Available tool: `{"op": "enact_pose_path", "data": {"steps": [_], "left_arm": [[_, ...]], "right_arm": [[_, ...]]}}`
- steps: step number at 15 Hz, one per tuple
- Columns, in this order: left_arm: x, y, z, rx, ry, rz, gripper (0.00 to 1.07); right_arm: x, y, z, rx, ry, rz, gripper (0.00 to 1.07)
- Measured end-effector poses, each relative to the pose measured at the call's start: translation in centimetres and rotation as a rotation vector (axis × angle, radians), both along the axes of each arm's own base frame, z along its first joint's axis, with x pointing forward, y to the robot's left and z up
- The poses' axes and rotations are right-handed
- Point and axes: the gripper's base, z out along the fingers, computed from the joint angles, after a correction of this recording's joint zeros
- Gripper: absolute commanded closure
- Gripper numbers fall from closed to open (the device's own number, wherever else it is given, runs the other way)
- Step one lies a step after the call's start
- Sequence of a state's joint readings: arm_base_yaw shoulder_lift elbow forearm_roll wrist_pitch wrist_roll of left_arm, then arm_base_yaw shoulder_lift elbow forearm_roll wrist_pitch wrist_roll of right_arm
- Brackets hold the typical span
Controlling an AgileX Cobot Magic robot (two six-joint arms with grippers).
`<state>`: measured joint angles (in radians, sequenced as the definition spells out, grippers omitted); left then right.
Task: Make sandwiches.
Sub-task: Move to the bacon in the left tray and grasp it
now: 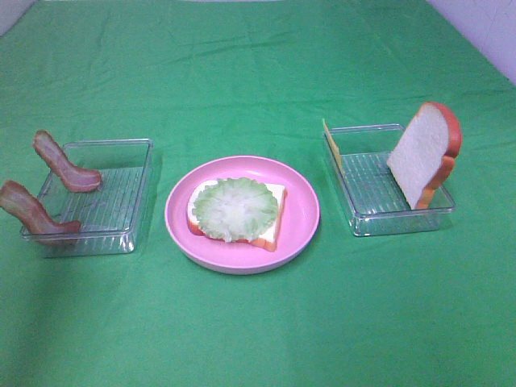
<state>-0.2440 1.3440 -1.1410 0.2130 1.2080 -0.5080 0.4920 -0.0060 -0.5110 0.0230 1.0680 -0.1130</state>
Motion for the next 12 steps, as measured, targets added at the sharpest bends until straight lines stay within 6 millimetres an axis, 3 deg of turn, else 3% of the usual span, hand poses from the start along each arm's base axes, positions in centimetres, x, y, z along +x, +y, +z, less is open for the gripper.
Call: {"op": "enact_pose_path", "data": {"steps": [3, 4, 5, 9, 12], "left_arm": [[5.0, -0.2, -3.3, -0.058, 0.088, -0.009, 0.33], [7.8, -0.8, -5.4, -0.061, 0.123, -0.020, 0.33], [9.0, -1.0, -6.7, -0.057, 0.153, -0.020, 0.33], [12.2, -1.9, -10.6, -0.082, 0.244, -0.008, 0.33], [12.3, -2.0, -12.3, -0.072, 0.325, 0.001, 0.33]], "right_arm": [[0.0, 0.0, 0.0, 0.000, 0.000, 0.000, 0.28], [0.0, 0.0, 0.0, 0.000, 0.000, 0.000, 0.28], [0.0, 0.0, 0.0, 0.000, 0.000, 0.000, 0.28], [0.0, 0.0, 0.0, 0.000, 0.000, 0.000, 0.28], [0.0, 0.0, 0.0, 0.000, 0.000, 0.000, 0.28]]}}
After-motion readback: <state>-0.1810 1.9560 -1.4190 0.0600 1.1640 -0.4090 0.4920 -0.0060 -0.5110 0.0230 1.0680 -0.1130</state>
